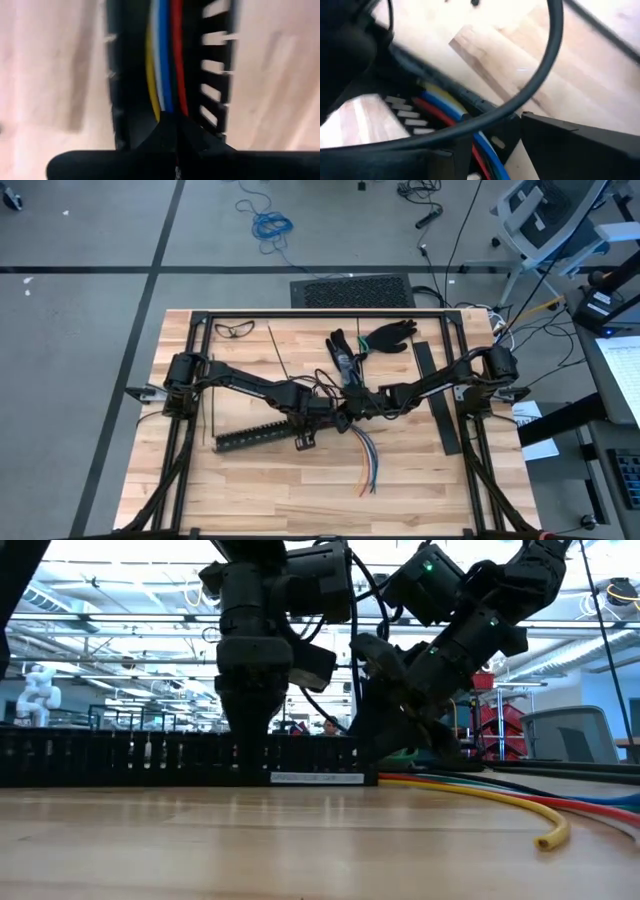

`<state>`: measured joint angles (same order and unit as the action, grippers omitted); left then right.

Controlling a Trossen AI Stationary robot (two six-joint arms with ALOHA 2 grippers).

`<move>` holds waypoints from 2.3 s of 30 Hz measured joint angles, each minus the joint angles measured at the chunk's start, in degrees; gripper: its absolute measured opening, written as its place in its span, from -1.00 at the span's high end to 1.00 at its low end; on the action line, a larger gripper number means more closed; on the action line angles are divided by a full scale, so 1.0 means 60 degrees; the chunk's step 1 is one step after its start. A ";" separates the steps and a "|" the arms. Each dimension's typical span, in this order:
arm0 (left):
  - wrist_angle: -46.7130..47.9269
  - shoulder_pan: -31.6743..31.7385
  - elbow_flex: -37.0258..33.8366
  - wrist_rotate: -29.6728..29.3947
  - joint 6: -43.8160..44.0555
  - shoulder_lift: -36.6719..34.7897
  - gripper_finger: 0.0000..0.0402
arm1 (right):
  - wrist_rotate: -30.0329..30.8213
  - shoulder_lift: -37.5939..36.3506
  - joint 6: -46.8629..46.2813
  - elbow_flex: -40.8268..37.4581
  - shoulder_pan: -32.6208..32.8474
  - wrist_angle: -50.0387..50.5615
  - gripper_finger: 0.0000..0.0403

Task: Ziptie cables
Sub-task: Put the zip tied cable wires into the black cable duct

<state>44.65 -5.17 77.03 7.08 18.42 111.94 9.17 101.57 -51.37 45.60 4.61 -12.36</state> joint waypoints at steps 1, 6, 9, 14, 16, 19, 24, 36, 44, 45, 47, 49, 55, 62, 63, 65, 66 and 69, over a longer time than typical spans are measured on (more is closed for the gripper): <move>-0.0174 0.0000 0.0000 0.0243 -0.0090 0.0000 1.00 | 0.0144 -0.0004 0.0009 0.0010 -0.0010 0.0075 0.25; -0.0292 -0.0103 0.0004 0.0494 -0.0173 0.0000 1.00 | -0.0343 -0.0006 0.0666 0.0022 -0.0204 -0.0106 0.24; -0.0288 -0.0196 0.0011 0.0256 -0.0216 0.0000 1.00 | -0.1061 -0.0006 0.1519 0.0024 -0.0214 -0.0339 0.22; -0.0244 -0.0387 0.0011 -0.0257 -0.1010 0.0000 1.00 | -0.1221 -0.0006 0.1880 0.0025 -0.0121 -0.0041 0.22; -0.0237 -0.0497 0.0011 -0.0529 -0.1520 0.0000 1.00 | -0.1225 -0.0006 0.2094 0.0022 -0.0121 -0.0093 0.22; -0.0213 -0.0684 0.0011 -0.0952 -0.2177 -0.0006 1.00 | -0.1262 -0.0006 0.2385 0.0015 -0.0125 -0.0457 0.22; -0.0227 -0.0915 0.0018 -0.1379 -0.2693 -0.0011 1.00 | -0.1268 0.0012 0.2389 -0.0144 -0.0129 -0.1584 0.22; -0.0252 -0.0954 0.0018 -0.1448 -0.2657 -0.0011 1.00 | -0.1158 0.1324 0.1477 -0.0372 -0.0035 -0.3211 0.30; -0.0380 -0.0955 0.0018 -0.1408 -0.2631 -0.0011 1.00 | -0.0857 0.1400 0.1272 -0.0379 0.0003 -0.3536 0.70; -0.0375 -0.0952 0.0018 -0.1410 -0.2631 -0.0011 1.00 | -0.0865 0.1396 0.1234 -0.0379 0.0003 -0.3483 0.82; -0.0300 -0.0903 0.0018 -0.1417 -0.2640 -0.0015 1.00 | -0.0894 0.1376 0.1129 -0.0362 0.0023 -0.3294 0.93; -0.0234 -0.0863 0.0018 -0.1418 -0.2642 -0.0022 1.00 | -0.0919 0.1361 0.0917 -0.0350 0.0028 -0.3113 0.96; 0.0066 -0.0821 0.0018 -0.1816 -0.2582 -0.0025 1.00 | -0.1044 0.1357 0.0997 -0.0335 0.0089 -0.2937 0.99; 0.0196 -0.0659 0.0033 -0.1957 -0.2638 -0.0062 1.00 | -0.1370 0.1358 0.1390 -0.0324 0.0473 -0.2415 1.00; 0.0192 -0.0649 0.0037 -0.1943 -0.2638 -0.0062 1.00 | -0.1370 0.1360 0.1386 -0.0324 0.0520 -0.2393 1.00; 0.0214 -0.0609 0.0037 -0.1928 -0.2649 -0.0062 1.00 | -0.1367 0.1364 0.1343 -0.0328 0.0614 -0.2397 1.00; 0.0214 -0.0594 0.0037 -0.1928 -0.2688 -0.0062 1.00 | -0.1367 0.1368 0.1333 -0.0335 0.0668 -0.2394 1.00; 0.0207 -0.0537 0.0045 -0.1929 -0.3025 -0.0062 1.00 | -0.1376 0.1371 0.1322 -0.0335 0.0872 -0.2336 1.00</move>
<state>45.89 -8.39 77.30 -4.50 0.27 111.57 0.92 109.80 -43.44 43.59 9.84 -26.38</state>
